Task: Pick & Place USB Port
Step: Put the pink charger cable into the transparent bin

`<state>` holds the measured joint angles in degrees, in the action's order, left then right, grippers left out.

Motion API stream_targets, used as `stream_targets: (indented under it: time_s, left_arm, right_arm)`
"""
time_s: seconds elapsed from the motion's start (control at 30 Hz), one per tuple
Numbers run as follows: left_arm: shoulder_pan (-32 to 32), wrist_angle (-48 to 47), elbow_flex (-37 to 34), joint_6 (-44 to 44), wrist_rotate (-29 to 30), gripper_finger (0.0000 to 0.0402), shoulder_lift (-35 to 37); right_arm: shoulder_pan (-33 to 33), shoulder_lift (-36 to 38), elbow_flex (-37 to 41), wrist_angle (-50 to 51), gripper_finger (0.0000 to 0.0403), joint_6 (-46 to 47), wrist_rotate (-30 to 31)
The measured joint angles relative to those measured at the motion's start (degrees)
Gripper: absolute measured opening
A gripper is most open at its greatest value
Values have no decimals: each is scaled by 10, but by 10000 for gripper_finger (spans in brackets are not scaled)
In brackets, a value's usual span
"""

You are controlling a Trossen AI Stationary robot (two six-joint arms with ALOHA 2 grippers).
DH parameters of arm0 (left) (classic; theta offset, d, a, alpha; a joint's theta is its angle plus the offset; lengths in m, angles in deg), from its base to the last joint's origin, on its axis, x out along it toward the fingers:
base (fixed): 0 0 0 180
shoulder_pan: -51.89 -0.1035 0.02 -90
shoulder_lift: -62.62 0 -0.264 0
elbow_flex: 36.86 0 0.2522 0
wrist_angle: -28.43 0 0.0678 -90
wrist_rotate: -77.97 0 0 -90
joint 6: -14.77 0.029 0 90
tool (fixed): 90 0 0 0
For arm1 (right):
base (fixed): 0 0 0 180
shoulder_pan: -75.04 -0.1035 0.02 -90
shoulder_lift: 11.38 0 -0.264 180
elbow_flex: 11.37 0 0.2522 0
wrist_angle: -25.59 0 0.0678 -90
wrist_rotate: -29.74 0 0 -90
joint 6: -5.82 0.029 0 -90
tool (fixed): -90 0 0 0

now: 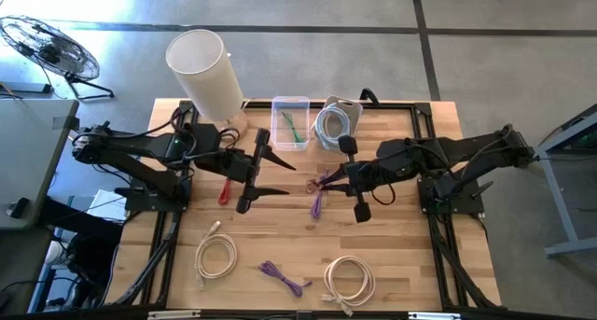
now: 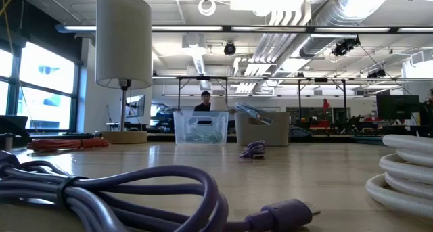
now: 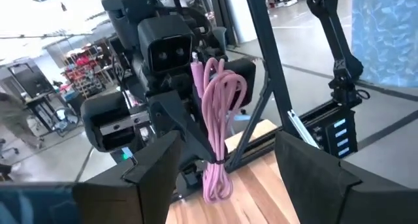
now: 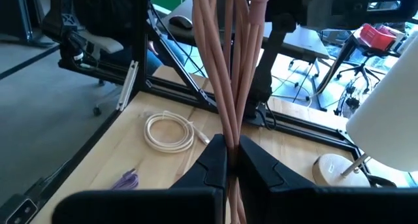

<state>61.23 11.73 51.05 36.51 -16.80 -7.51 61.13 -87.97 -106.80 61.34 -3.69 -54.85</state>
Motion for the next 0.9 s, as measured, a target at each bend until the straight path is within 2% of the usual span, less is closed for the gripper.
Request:
stream_targets:
  time_s: [0.2, 0.43, 0.9]
  left_arm:
    - [0, 37, 1, -11, 6, 243, -19]
    - [0, 35, 0, -36, -5, 243, -43]
    - [0, 71, 1, -58, 2, 243, -60]
  right_arm:
    - [7, -8, 0, -4, 8, -12, 1]
    - [8, -19, 0, -40, 8, -36, -18]
    - [24, -45, 0, -38, 8, -51, -24]
